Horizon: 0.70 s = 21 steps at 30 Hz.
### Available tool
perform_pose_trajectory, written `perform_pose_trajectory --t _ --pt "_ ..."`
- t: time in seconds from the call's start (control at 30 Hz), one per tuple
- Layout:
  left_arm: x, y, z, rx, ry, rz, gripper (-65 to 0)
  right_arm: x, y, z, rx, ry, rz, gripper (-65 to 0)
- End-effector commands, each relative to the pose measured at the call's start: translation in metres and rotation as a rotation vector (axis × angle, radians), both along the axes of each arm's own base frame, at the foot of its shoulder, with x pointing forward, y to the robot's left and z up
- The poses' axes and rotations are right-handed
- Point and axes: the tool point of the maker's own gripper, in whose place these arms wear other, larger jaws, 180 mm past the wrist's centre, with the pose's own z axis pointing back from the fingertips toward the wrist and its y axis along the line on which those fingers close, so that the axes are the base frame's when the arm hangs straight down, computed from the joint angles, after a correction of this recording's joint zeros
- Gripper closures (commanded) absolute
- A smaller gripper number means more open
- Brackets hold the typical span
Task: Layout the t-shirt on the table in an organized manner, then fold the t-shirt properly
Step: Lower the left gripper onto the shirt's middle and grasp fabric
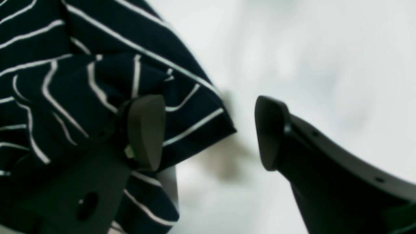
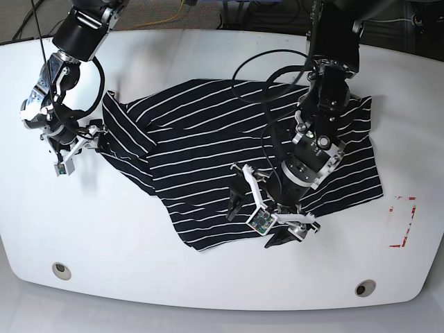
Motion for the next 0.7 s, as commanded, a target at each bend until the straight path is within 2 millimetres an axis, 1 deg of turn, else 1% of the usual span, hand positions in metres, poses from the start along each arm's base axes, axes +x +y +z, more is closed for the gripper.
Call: perform_pose_trajectory --t 0.0,0.03,0.1,0.17,0.2,0.27,0.33,0.37,0.47,0.5,0.53,0.6,0.67 --pt "-0.002 -0.022 0.009 0.025 -0.063 -0.057 -48.5 0.011 -0.006 0.017 -0.016 -0.059 -0.001 -41.4" --pt "-0.004 -0.028 0.006 0.043 -0.063 -0.071 -48.5 0.011 -0.006 0.017 -0.016 -0.059 -0.001 -41.4" --pt "-0.011 -0.047 -0.003 0.090 -0.059 -0.123 -48.5 0.011 -0.007 0.017 -0.017 -0.059 -0.001 -41.4" --pt "-0.014 -0.061 -0.012 0.114 -0.045 -0.161 -48.7 0.011 -0.007 0.017 -0.019 -0.059 -0.001 -41.4" --pt "-0.013 -0.066 -0.011 0.120 -0.047 -0.175 -48.7 0.011 -0.007 0.018 -0.018 -0.061 -0.002 -41.4" --pt "-0.008 -0.082 -0.006 0.126 -0.060 -0.203 -48.7 0.011 -0.008 0.020 -0.026 -0.064 -0.001 -41.4" --pt "-0.001 -0.093 -0.009 0.137 -0.046 -0.220 -48.7 0.012 -0.008 0.021 -0.030 -0.067 -0.001 -41.4" --pt "0.003 -0.098 -0.015 0.148 -0.029 -0.227 -48.7 0.012 -0.008 0.021 -0.030 -0.067 -0.001 -41.4" --pt "0.018 -0.121 -0.017 0.159 -0.001 -0.251 -49.7 0.012 -0.008 0.021 -0.029 -0.068 0.000 -41.4" --pt "0.021 -0.124 -0.019 0.160 0.009 -0.251 -50.2 0.012 -0.008 0.021 -0.030 -0.067 -0.001 -41.4" --pt "0.030 -0.126 -0.025 0.170 0.034 -0.245 -51.2 0.012 -0.008 0.021 -0.030 -0.067 -0.001 -41.4" --pt "0.041 -0.119 -0.037 0.194 0.070 -0.229 -52.2 0.012 -0.008 0.021 -0.030 -0.067 -0.001 -41.4" --pt "0.054 -0.115 -0.046 0.199 0.087 -0.222 -52.7 0.012 -0.008 0.021 -0.030 -0.067 -0.001 -41.4"
